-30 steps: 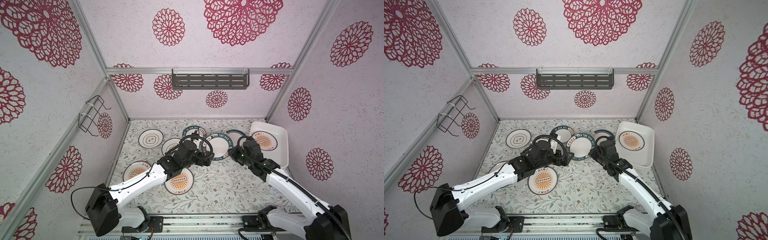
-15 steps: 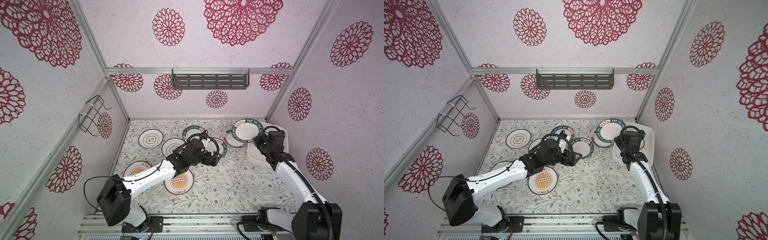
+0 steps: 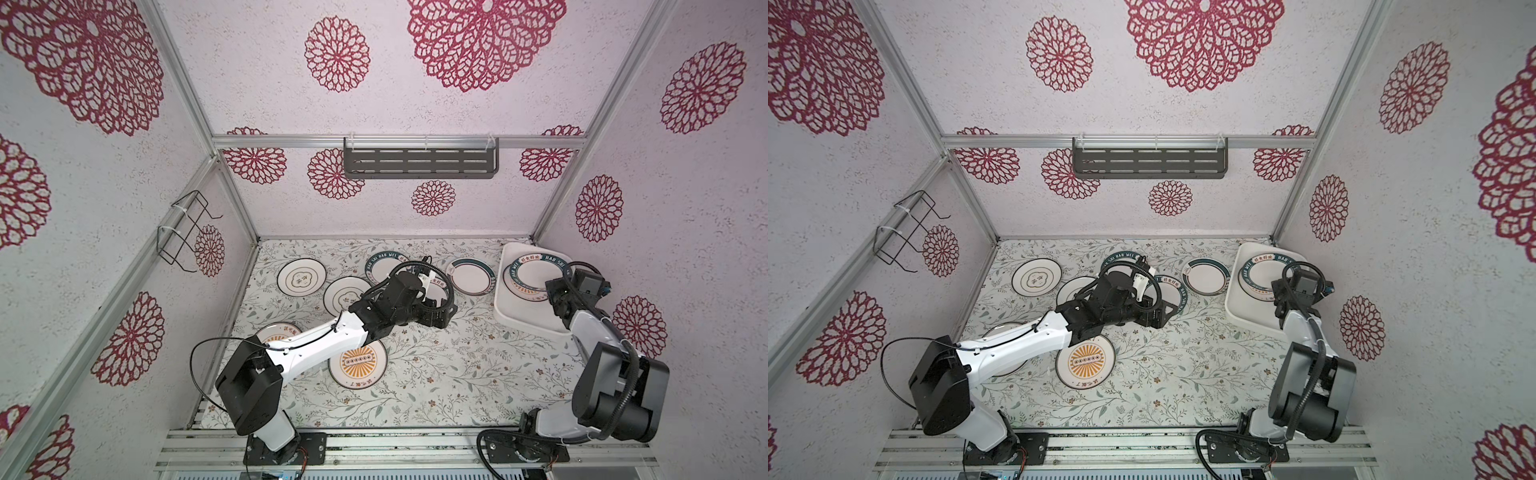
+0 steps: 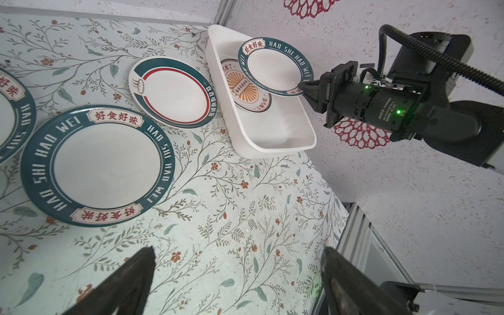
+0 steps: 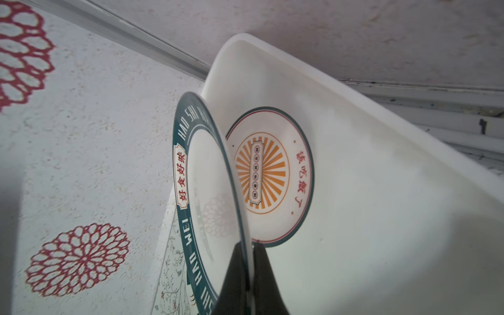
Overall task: Place the plates into the plastic bin on the countertop
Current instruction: Place the plate in the plastic bin.
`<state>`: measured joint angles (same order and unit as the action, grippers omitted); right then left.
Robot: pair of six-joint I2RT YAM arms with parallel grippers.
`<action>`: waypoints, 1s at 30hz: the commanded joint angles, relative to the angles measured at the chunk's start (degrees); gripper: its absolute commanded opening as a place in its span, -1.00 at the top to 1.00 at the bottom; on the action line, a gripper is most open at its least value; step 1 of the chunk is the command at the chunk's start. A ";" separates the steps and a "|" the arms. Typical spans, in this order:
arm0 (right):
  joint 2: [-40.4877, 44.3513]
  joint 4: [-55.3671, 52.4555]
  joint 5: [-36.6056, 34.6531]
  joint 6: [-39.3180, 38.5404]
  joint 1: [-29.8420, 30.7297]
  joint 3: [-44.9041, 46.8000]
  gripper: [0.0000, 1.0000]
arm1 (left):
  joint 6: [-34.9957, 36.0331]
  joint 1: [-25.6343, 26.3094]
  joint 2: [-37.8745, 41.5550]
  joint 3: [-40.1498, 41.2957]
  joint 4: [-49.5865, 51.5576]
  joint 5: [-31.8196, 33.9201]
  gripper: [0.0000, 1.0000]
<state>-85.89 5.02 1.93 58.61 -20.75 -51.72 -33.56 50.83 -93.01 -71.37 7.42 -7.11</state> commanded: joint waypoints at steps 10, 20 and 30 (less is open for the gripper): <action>-12.34 8.72 1.94 3.44 0.00 -7.81 1.00 | 1.06 0.14 -0.94 -1.84 3.21 3.56 -0.94; -18.20 8.27 2.98 2.81 -0.11 -11.19 1.00 | 0.95 -0.62 -3.62 -3.13 4.01 3.29 -0.94; -18.09 -0.14 2.28 -1.12 0.01 -14.77 0.65 | 0.05 -0.74 -4.02 -3.16 4.98 3.72 -0.94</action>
<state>-105.95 6.07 4.69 59.27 -20.82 -65.19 -33.28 50.43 -96.99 -73.23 11.79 -3.97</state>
